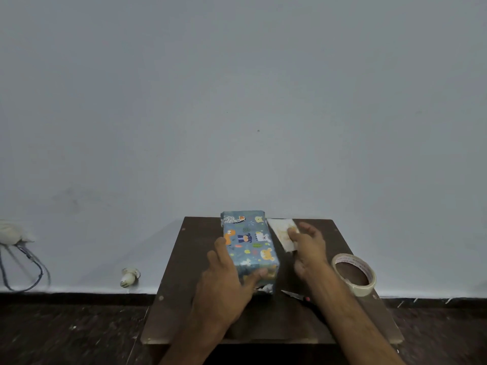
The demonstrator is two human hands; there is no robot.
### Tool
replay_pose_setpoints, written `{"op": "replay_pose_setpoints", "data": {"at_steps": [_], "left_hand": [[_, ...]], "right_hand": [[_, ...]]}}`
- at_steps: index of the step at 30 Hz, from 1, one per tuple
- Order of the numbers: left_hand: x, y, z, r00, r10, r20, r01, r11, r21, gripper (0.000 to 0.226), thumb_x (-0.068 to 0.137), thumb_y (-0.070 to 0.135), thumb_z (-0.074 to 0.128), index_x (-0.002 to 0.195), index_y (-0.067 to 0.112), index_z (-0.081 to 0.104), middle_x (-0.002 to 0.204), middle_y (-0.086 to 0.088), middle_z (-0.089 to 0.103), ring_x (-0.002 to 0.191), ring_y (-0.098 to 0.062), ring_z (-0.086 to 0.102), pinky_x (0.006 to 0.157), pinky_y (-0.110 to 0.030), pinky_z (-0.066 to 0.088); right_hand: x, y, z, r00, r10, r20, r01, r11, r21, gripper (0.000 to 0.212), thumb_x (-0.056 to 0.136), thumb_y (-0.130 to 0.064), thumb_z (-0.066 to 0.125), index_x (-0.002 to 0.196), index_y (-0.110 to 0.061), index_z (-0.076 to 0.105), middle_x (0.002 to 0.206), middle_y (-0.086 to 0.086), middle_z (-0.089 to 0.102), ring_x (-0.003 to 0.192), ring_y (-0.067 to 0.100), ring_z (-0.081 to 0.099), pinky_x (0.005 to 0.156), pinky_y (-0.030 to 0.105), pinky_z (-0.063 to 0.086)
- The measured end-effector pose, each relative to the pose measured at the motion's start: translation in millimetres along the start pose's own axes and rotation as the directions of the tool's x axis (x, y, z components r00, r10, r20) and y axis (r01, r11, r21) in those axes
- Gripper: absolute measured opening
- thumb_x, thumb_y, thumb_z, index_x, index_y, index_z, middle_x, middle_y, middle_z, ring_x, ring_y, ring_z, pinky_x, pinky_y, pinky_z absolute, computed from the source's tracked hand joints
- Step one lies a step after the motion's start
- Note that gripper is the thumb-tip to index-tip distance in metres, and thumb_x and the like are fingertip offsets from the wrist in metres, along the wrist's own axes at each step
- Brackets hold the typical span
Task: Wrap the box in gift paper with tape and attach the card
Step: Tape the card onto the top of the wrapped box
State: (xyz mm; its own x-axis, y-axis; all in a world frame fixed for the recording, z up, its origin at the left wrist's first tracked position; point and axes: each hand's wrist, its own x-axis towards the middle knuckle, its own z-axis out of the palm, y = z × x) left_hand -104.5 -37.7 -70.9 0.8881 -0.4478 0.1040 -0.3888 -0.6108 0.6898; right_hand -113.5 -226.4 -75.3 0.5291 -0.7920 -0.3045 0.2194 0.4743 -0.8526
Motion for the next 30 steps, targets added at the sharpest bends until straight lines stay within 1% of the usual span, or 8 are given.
{"op": "replay_pose_setpoints", "data": {"at_steps": [5, 9, 12, 15, 20, 23, 26, 30], "left_hand": [[23.3, -7.4, -29.5, 0.982, 0.126, -0.140, -0.126, 0.992, 0.007, 0.042, 0.081, 0.067, 0.065, 0.108, 0.038, 0.050, 0.094, 0.019, 0.063, 0.095, -0.010, 0.064, 0.084, -0.036, 0.052], [59.0, -50.2, -37.5, 0.986, 0.169, 0.009, -0.157, 0.931, -0.328, 0.099, 0.068, 0.060, 0.084, 0.149, 0.047, 0.028, 0.144, 0.040, 0.028, 0.139, -0.003, 0.032, 0.111, -0.031, 0.033], [64.6, -45.1, -22.6, 0.991, 0.120, 0.056, -0.070, 0.836, -0.544, 0.084, 0.080, 0.030, 0.078, 0.150, 0.030, 0.033, 0.144, 0.011, 0.051, 0.130, -0.002, 0.050, 0.105, -0.026, 0.041], [59.2, -38.8, -12.0, 0.992, 0.103, -0.068, -0.122, 0.895, -0.430, 0.061, 0.083, 0.022, 0.081, 0.131, 0.037, 0.046, 0.099, -0.001, 0.064, 0.079, 0.001, 0.058, 0.078, -0.022, 0.047], [62.1, -53.8, -20.1, 0.998, 0.069, -0.010, -0.069, 0.976, -0.207, 0.136, 0.055, 0.055, 0.091, 0.159, 0.026, 0.008, 0.162, 0.007, 0.017, 0.149, -0.010, 0.016, 0.121, -0.032, 0.020], [70.4, -56.2, -17.9, 0.989, 0.090, 0.115, -0.045, 0.936, -0.350, 0.147, 0.054, 0.045, 0.095, 0.159, 0.028, -0.008, 0.158, 0.019, 0.016, 0.148, -0.002, 0.017, 0.116, -0.019, 0.018], [73.9, -54.4, -12.8, 0.990, 0.075, 0.122, -0.007, 0.877, -0.480, 0.150, 0.044, 0.053, 0.098, 0.158, 0.033, 0.002, 0.151, 0.020, 0.034, 0.140, -0.004, 0.039, 0.110, -0.019, 0.039], [53.2, -43.0, -10.8, 0.984, 0.018, -0.177, -0.057, 0.974, -0.218, 0.125, 0.044, 0.060, 0.095, 0.146, 0.021, 0.034, 0.137, 0.005, 0.049, 0.125, -0.016, 0.052, 0.100, -0.031, 0.049]], "right_hand": [[2.7, -1.7, -3.5, 0.994, 0.018, 0.107, -0.005, 0.993, -0.118, 0.028, 0.093, 0.008, 0.059, 0.116, -0.008, 0.057, 0.110, 0.018, 0.067, 0.085, 0.029, 0.067, 0.088, 0.053, 0.055], [0.5, 7.1, 5.5, 0.995, -0.013, 0.097, 0.023, 0.995, -0.100, 0.027, 0.094, 0.005, 0.058, 0.116, -0.010, 0.056, 0.107, 0.011, 0.066, 0.084, 0.026, 0.068, 0.085, 0.051, 0.056], [1.6, 16.0, 17.3, 0.994, -0.095, 0.053, 0.100, 0.990, -0.099, 0.024, 0.094, 0.003, 0.059, 0.111, -0.013, 0.057, 0.107, 0.009, 0.065, 0.089, 0.026, 0.067, 0.085, 0.048, 0.056], [9.5, 11.5, 28.5, 0.950, -0.311, 0.010, 0.308, 0.935, -0.178, 0.026, 0.091, 0.000, 0.064, 0.106, -0.021, 0.059, 0.109, 0.005, 0.065, 0.102, 0.028, 0.066, 0.085, 0.043, 0.058], [19.9, -9.5, 32.1, 0.917, -0.400, -0.009, 0.396, 0.909, -0.129, 0.028, 0.091, 0.002, 0.064, 0.109, -0.019, 0.058, 0.097, -0.008, 0.061, 0.085, 0.013, 0.064, 0.062, 0.020, 0.054], [15.8, -4.7, 21.8, 0.937, -0.338, -0.086, 0.335, 0.941, -0.052, 0.028, 0.092, 0.005, 0.061, 0.112, -0.014, 0.058, 0.097, -0.002, 0.062, 0.076, 0.009, 0.063, 0.052, 0.014, 0.051], [6.0, 15.6, 18.1, 0.946, -0.315, -0.071, 0.304, 0.943, -0.138, 0.026, 0.092, 0.001, 0.062, 0.102, -0.022, 0.063, 0.108, 0.007, 0.067, 0.086, 0.019, 0.068, 0.070, 0.034, 0.059], [-11.1, 10.4, 26.2, 0.809, -0.585, 0.055, 0.551, 0.723, -0.416, 0.027, 0.087, -0.003, 0.064, 0.102, -0.026, 0.061, 0.110, -0.002, 0.063, 0.105, 0.017, 0.060, 0.095, 0.041, 0.050]]}}
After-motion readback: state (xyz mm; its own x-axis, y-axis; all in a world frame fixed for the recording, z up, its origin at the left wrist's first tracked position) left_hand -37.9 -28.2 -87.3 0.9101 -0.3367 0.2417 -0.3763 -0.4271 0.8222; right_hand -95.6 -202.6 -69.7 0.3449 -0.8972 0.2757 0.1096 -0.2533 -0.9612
